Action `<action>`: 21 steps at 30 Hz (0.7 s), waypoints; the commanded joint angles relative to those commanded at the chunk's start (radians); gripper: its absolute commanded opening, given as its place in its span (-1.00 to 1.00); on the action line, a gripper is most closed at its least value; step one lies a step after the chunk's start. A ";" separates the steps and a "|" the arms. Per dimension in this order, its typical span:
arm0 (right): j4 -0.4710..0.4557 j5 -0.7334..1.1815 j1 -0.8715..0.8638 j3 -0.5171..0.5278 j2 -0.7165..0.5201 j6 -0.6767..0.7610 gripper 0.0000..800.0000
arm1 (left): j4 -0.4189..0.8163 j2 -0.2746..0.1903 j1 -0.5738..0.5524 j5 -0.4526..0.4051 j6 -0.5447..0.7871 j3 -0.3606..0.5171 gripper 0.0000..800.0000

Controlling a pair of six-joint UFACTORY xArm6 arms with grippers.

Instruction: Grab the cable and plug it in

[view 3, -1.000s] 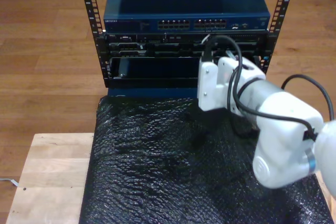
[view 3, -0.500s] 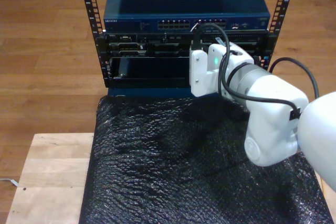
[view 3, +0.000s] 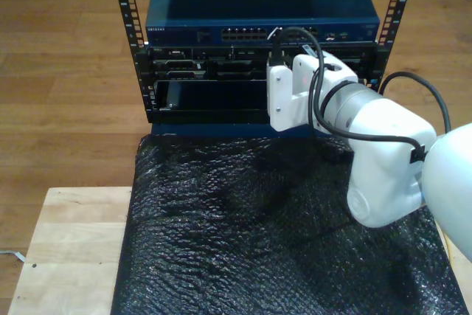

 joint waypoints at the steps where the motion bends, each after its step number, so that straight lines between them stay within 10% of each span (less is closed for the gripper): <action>1: 0.000 -0.020 0.000 -0.003 0.002 0.000 -1.00 | 0.000 0.000 0.000 0.000 0.000 0.000 1.00; 21: 0.044 -0.120 -0.054 -0.126 0.157 0.003 -1.00 | 0.000 0.000 0.000 0.000 0.000 0.000 1.00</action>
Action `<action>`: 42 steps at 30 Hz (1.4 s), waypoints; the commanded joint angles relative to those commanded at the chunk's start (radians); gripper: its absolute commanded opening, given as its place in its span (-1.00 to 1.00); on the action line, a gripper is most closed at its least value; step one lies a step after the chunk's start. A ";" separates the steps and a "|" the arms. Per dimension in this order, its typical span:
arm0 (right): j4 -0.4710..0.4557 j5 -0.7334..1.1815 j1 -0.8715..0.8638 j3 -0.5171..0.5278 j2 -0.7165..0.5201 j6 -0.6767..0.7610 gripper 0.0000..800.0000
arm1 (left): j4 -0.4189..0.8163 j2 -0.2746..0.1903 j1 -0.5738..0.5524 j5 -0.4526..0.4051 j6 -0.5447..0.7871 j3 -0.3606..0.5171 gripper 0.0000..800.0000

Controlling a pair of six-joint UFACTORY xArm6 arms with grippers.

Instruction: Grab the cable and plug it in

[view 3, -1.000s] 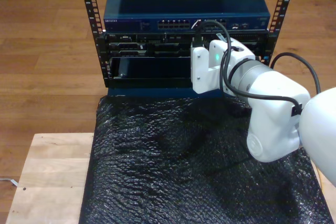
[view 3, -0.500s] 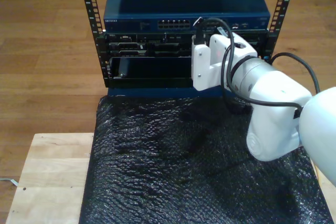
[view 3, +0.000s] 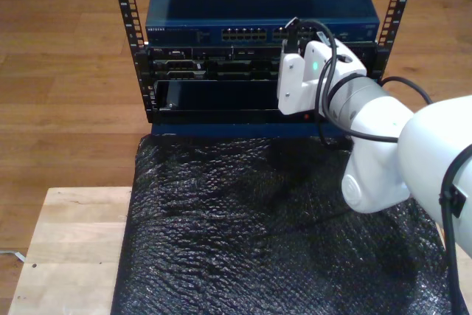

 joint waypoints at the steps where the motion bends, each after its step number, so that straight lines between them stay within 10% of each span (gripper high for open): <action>1: 0.000 -0.006 -0.002 0.000 0.003 0.000 -1.00 | 0.000 0.000 0.000 0.000 0.000 0.000 1.00; 17: 0.063 -0.203 0.006 -0.011 0.080 -0.011 -1.00 | 0.000 0.000 0.000 0.000 0.000 -0.002 1.00; 42: 0.419 -0.324 0.110 -0.138 0.256 -0.296 -1.00 | 0.000 0.000 0.000 0.000 0.000 0.000 1.00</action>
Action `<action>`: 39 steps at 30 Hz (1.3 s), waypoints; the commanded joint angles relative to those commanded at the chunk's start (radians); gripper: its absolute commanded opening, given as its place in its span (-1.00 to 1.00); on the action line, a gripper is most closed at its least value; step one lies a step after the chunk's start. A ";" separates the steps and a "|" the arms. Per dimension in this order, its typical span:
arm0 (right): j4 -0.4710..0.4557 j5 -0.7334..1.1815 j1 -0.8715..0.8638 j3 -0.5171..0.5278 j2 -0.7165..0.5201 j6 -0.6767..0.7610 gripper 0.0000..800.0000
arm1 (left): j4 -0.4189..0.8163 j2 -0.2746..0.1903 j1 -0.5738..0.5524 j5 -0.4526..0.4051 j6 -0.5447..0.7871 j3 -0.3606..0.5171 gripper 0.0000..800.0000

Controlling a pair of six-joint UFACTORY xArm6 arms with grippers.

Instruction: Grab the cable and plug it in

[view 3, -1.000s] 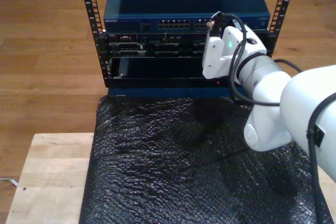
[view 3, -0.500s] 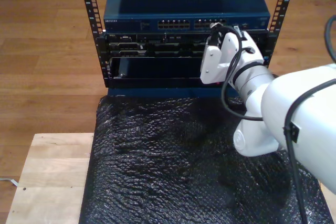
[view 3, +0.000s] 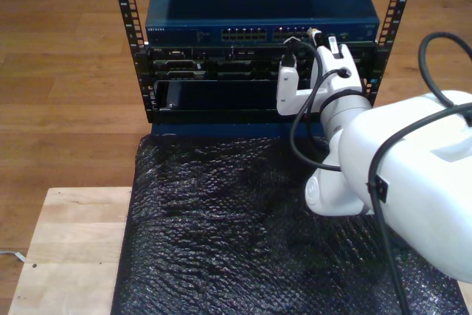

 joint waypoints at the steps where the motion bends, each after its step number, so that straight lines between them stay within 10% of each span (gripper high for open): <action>1: 0.006 -0.006 0.000 0.000 0.005 0.000 -1.00 | 0.000 0.000 0.000 0.000 0.000 0.000 1.00; 39: 0.087 -0.077 0.025 -0.121 0.121 0.003 -1.00 | 0.000 0.000 0.000 0.000 0.000 0.000 1.00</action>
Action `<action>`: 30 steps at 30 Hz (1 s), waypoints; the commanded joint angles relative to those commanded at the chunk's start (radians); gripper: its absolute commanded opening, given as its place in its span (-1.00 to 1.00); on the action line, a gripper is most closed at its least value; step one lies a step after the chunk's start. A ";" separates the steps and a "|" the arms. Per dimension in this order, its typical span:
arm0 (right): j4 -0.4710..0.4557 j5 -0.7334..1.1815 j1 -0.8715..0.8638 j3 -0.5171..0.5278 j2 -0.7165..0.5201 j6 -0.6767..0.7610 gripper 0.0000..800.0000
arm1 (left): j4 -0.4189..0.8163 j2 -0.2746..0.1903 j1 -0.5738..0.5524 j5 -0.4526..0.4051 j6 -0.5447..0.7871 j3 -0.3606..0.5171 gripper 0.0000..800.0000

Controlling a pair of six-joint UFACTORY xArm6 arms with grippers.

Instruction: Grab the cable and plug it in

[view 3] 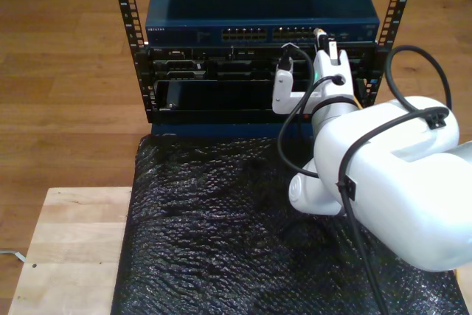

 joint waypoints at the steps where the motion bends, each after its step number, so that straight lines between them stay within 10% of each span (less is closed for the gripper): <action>1: 0.003 0.000 0.002 0.000 0.000 0.002 -1.00 | 0.000 0.000 0.000 0.000 0.000 0.000 1.00; 30: 0.118 -0.043 0.054 -0.040 0.035 0.005 -1.00 | 0.000 0.000 0.000 0.000 0.000 0.000 1.00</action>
